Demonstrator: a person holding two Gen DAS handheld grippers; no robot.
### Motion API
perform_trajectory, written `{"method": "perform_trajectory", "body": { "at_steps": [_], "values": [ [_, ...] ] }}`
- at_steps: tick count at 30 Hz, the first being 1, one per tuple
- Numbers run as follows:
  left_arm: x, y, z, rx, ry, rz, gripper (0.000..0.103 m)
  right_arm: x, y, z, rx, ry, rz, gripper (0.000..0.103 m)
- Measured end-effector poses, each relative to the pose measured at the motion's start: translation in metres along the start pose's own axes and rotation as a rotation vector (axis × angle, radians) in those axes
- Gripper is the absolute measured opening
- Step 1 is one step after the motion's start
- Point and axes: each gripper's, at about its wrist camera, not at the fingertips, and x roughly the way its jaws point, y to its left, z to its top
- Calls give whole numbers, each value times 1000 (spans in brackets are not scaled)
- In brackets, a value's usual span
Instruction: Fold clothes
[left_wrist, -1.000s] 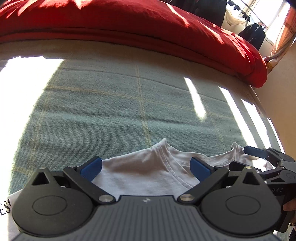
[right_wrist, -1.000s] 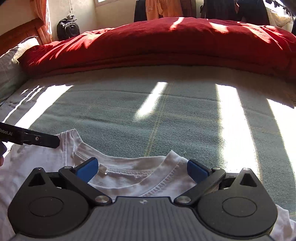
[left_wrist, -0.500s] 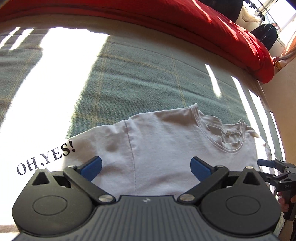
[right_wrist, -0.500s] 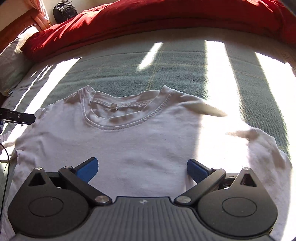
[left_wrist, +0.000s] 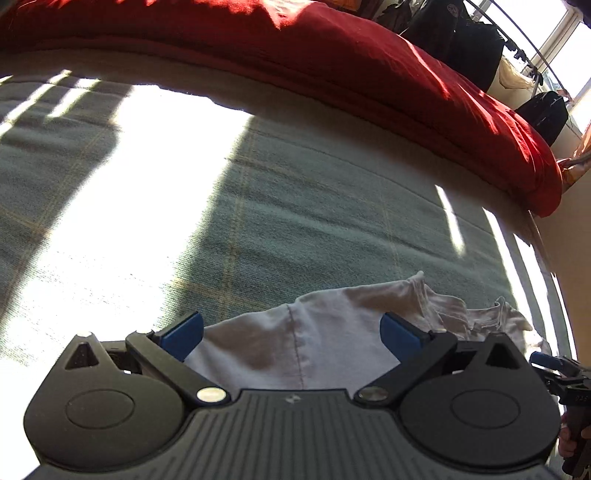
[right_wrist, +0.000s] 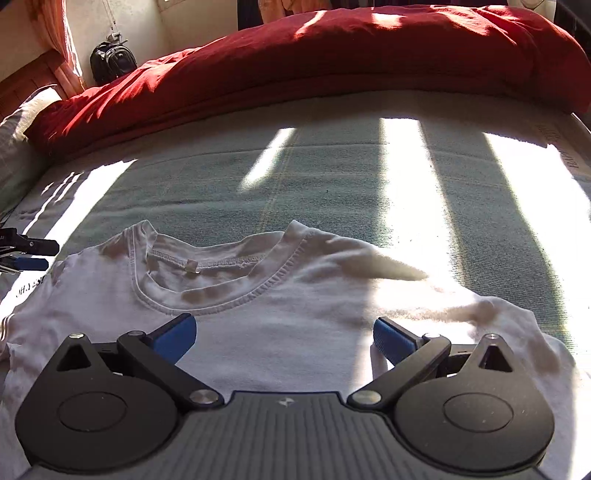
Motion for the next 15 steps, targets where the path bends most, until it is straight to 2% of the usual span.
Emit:
{"method": "perform_trajectory", "body": {
  "at_steps": [5, 9, 13, 15],
  "values": [
    [-29, -16, -13, 68, 81, 2, 101, -27, 0, -9, 5, 37, 15, 103],
    [-45, -16, -30, 40, 122, -46, 101, -52, 1, -18, 44, 55, 40, 103],
    [-43, -5, -55, 15, 122, -57, 101, -73, 5, -38, 92, 56, 70, 103],
    [-38, 4, -69, -29, 134, -73, 101, -82, 9, -48, 100, 55, 70, 103]
  ]
}}
